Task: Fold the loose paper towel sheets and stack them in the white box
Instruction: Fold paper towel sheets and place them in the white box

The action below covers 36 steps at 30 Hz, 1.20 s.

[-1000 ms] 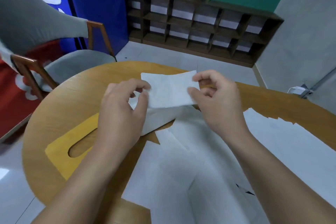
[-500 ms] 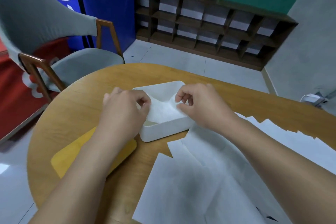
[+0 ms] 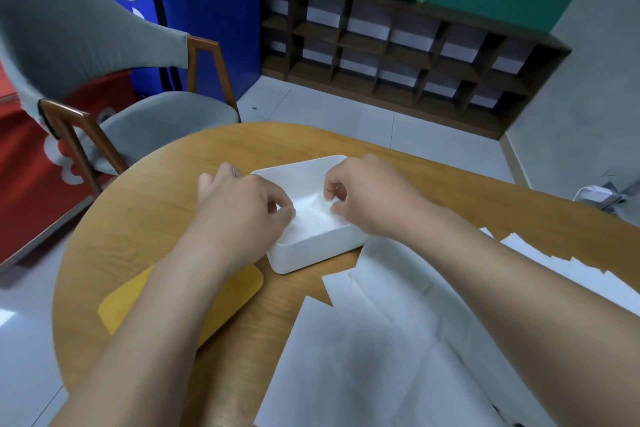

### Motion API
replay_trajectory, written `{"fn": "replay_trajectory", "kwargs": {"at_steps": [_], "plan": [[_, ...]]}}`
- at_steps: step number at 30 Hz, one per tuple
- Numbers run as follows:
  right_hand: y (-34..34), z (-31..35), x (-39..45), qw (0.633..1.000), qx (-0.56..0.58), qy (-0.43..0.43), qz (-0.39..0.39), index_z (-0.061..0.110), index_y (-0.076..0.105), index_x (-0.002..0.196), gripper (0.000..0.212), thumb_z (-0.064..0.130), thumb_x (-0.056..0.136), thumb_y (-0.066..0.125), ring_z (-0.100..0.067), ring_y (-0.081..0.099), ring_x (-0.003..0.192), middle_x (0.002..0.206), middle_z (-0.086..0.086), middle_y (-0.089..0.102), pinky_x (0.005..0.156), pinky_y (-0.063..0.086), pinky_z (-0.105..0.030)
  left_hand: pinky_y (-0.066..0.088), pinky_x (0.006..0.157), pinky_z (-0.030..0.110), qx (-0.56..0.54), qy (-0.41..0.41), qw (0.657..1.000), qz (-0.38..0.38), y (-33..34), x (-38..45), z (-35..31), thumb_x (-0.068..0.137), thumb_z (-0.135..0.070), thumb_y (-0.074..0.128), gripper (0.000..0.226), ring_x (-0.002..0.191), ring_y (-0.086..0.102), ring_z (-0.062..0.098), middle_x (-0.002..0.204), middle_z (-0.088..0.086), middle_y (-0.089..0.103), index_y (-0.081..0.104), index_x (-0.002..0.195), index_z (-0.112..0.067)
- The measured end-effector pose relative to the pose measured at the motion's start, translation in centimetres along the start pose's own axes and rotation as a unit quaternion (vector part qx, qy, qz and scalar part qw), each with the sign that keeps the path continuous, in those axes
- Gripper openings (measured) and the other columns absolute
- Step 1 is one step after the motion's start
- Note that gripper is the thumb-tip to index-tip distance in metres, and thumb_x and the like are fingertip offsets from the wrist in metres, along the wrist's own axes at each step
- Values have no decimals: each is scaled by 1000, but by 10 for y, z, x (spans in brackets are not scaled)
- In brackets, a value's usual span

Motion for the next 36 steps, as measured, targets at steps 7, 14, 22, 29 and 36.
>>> {"fn": "replay_trajectory", "kwargs": {"at_steps": [7,14,22,29,36], "plan": [[-6,11,1,988,-138,-21,71,20,75,94,7,24,99,72,-32,65,88,94,-5,68,61,40,-33,31,111,40,-6,-7,1000,-26,5,6,4,109,-31,61,24,101,25,8,102,-25,69,83,109,-41],[-20,4,4,995,-92,-28,9,18,80,114,29,41,97,79,-23,71,85,95,-1,75,70,58,-37,26,100,26,-21,-15,998,-53,2,6,8,103,-42,73,9,113,34,22,112,-10,47,82,103,-45],[-49,-8,-46,982,184,5,-44,27,82,103,13,32,93,88,-6,58,61,79,3,72,51,41,-11,36,94,29,-70,104,988,-91,-6,-13,-36,102,-33,76,21,113,40,11,107,-20,54,79,121,-41],[-40,-44,-137,936,332,50,-107,24,80,92,13,32,90,90,-7,43,56,67,11,60,58,39,-26,52,79,26,-206,182,960,-56,31,-59,-92,99,-20,74,17,99,66,6,102,-20,73,76,106,-36],[35,-87,-226,884,421,154,-130,26,82,91,7,20,92,87,-11,39,59,60,17,48,60,37,-28,53,89,30,-157,213,961,77,115,-104,-113,99,-28,75,23,101,63,3,103,-21,72,73,118,-41]]}}
Point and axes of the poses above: each hand's wrist, its own x-axis towards the middle knuckle, its own y-axis out of the palm, z = x × y, the point moved 6 cm from there along x, towards the middle knuckle
